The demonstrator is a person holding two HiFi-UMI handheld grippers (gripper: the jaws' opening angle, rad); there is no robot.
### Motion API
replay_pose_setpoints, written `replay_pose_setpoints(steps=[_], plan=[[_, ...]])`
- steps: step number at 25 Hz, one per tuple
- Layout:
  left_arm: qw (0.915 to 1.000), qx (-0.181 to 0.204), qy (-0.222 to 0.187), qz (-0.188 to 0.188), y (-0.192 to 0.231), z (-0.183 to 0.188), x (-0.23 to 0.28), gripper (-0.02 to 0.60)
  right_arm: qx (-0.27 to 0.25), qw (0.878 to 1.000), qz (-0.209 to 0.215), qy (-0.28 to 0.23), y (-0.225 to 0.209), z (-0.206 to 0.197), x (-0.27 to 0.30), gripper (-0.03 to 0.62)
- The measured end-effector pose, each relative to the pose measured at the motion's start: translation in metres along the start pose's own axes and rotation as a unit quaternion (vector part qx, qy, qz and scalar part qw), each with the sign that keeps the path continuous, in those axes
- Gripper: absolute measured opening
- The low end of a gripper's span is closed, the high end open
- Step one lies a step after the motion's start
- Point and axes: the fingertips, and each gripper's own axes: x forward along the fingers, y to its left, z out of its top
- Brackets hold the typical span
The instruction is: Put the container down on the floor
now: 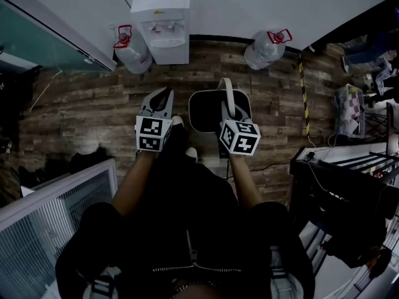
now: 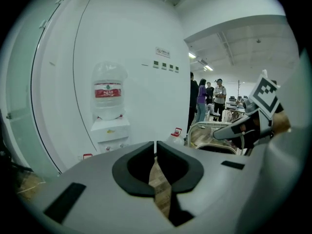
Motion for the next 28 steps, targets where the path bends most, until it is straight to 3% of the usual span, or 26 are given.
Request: replay_pose_setpoints(steps=[17,28], plan=[[0.9985,-0.021,0.000,-0.052,0.072,0.026,0.095,0.026,0.033,0.999,-0.030,0.015,-0.001,0.057,0.092,0.011],[0.9972,-0.029,-0.005,-0.068,0.118,0.030,0.130,0.026,0.039,0.998,-0.045,0.026,0.011,0.087,0.141,0.011]])
